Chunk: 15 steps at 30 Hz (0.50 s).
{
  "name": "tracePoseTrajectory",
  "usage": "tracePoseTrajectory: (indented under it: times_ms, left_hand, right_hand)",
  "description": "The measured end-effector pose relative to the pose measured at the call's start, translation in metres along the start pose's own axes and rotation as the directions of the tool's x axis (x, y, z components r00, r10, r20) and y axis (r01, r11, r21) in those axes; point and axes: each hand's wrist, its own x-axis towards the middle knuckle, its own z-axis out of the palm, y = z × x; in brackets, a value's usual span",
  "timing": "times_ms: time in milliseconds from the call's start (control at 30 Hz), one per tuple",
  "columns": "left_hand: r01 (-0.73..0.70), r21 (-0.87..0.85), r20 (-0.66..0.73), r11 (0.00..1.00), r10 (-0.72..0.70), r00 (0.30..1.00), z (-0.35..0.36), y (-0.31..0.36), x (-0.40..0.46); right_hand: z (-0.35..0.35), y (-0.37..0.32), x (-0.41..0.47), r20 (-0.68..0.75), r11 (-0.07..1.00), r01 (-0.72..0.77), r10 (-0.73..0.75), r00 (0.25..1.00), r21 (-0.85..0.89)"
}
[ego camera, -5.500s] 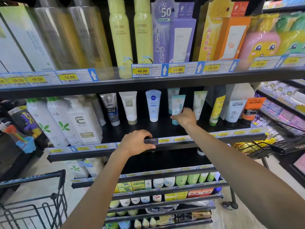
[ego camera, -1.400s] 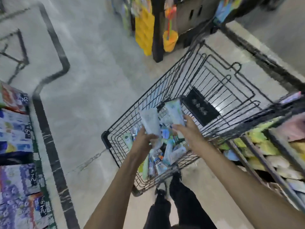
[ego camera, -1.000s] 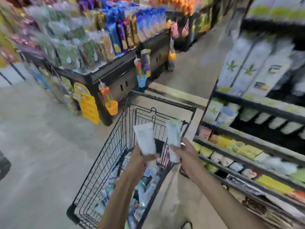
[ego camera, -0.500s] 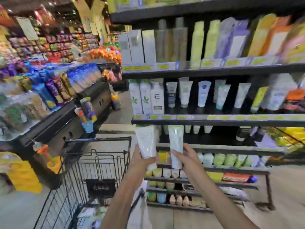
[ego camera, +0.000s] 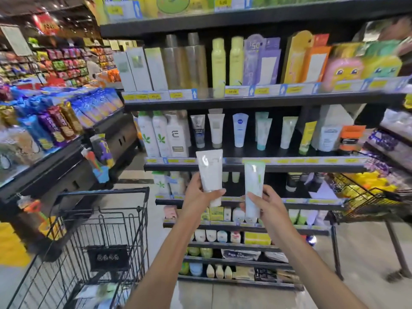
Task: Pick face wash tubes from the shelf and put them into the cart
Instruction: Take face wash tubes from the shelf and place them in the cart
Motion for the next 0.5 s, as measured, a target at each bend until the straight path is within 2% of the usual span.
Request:
tracePoseTrajectory:
  times_ms: [167, 500]
  left_hand:
    - [0.006, 0.017, -0.038, 1.0, -0.005, 0.999, 0.024, 0.002, 0.024]
    - [-0.014, -0.012, 0.015, 1.0, 0.014, 1.0, 0.04, -0.018, 0.077]
  right_hand:
    - [-0.017, -0.007, 0.02, -0.018, 1.0, 0.006, -0.006, 1.0, 0.011]
    - [-0.036, -0.011, 0.074, -0.061, 0.999, 0.04, -0.039, 0.997, 0.012]
